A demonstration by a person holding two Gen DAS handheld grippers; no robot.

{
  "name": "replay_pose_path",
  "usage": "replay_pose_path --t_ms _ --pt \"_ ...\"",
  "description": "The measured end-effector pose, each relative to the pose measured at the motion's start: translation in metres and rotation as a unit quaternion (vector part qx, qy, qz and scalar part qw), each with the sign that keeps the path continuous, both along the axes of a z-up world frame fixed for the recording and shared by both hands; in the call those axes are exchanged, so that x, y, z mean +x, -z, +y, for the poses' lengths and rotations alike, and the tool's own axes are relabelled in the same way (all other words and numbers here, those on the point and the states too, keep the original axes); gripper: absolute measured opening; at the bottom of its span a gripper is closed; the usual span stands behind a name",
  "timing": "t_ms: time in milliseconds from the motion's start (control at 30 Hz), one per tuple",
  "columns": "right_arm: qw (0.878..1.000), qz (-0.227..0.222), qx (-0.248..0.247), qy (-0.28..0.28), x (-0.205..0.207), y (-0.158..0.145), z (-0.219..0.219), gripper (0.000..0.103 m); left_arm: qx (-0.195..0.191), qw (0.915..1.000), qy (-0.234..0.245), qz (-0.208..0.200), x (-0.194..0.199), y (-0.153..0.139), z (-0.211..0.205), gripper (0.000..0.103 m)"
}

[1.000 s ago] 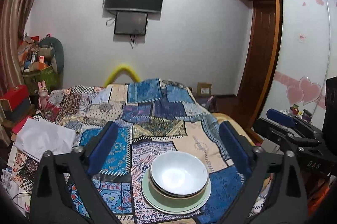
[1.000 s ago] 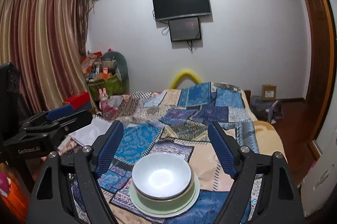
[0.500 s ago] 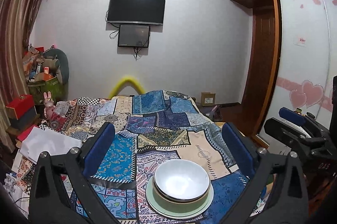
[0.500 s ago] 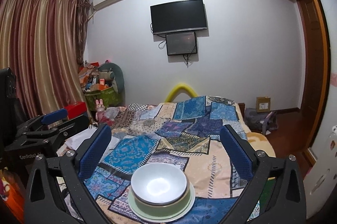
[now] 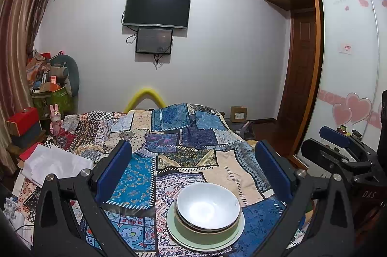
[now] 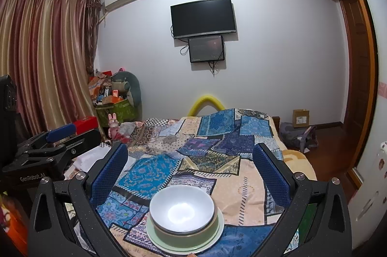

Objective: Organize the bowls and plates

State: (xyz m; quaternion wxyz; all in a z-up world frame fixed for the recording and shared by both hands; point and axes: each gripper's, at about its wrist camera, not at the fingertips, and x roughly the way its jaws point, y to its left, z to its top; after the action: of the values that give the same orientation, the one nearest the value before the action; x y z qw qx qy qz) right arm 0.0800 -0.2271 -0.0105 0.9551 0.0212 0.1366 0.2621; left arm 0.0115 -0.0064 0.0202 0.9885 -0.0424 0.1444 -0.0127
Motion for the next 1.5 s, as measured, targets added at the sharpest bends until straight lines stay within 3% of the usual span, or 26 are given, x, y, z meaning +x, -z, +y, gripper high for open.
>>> replay_pose_path --t_ms 1500 --pt "1.0 0.009 0.003 0.0 0.004 0.0 -0.002 0.103 -0.002 0.9999 0.009 0.014 0.012 0.006 -0.001 0.103"
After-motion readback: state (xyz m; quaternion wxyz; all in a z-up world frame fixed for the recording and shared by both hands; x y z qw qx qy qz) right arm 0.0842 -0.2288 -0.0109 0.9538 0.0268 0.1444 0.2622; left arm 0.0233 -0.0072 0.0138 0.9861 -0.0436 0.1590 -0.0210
